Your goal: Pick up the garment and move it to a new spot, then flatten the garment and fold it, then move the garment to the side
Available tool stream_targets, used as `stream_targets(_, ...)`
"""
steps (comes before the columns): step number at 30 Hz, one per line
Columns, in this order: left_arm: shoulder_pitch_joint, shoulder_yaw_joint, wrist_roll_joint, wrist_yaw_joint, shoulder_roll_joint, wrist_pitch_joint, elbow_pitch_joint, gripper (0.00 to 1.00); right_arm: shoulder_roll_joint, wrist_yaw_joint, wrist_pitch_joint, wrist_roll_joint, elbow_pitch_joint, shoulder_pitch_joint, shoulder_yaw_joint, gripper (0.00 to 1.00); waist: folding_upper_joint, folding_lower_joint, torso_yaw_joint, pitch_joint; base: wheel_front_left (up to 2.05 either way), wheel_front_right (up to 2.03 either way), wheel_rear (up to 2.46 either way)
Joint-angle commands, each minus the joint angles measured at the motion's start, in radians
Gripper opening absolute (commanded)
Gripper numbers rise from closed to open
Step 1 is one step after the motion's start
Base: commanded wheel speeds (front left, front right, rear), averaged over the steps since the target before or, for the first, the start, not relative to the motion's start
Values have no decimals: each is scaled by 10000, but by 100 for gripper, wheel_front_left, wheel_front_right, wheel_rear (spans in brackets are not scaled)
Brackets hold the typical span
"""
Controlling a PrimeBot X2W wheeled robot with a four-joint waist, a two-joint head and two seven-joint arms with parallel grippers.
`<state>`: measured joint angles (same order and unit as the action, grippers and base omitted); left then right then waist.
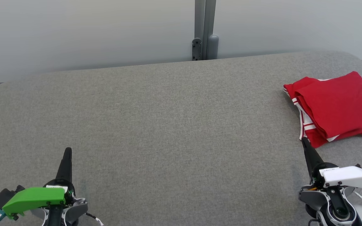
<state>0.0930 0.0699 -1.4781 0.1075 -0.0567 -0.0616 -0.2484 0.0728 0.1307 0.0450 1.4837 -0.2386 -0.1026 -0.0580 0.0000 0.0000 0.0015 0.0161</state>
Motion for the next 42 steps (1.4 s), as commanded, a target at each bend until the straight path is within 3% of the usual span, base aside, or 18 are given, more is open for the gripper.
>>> stream_targets(1,159,82,-194,95,-55,-82,59,0,23,1,83,235,-8,-53,-56,0,0,0,-1,-8,0,0,0)
stream_targets(22,213,375,-1464,274,-34,-470,49,0,-14,0,503,1566,-56,-43,-298,0,0,0,-15,-128,0,0,0)
stream_targets(42,196,399,-1416,270,-5,-509,45,0,-65,0,548,1456,-60,-48,-362,0,0,0,-15,-130,0,0,0)
